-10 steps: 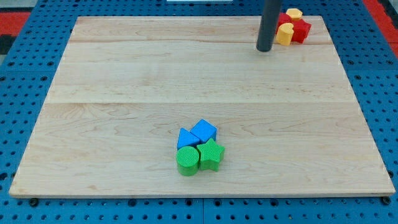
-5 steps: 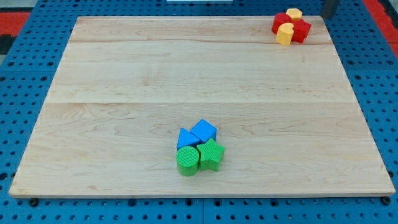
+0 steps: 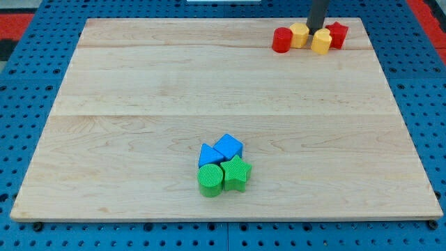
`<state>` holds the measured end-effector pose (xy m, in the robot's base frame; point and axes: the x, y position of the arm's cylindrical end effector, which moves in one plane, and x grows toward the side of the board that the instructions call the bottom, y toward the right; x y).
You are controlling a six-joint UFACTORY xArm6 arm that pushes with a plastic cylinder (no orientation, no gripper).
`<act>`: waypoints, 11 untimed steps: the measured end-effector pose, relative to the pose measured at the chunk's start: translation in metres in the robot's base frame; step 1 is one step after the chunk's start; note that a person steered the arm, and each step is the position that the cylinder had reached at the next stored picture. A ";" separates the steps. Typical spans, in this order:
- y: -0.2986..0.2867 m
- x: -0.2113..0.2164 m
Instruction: Slide the red circle towards the top left
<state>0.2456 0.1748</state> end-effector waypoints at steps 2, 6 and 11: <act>-0.036 0.028; -0.123 0.031; -0.297 0.048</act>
<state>0.2936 -0.1224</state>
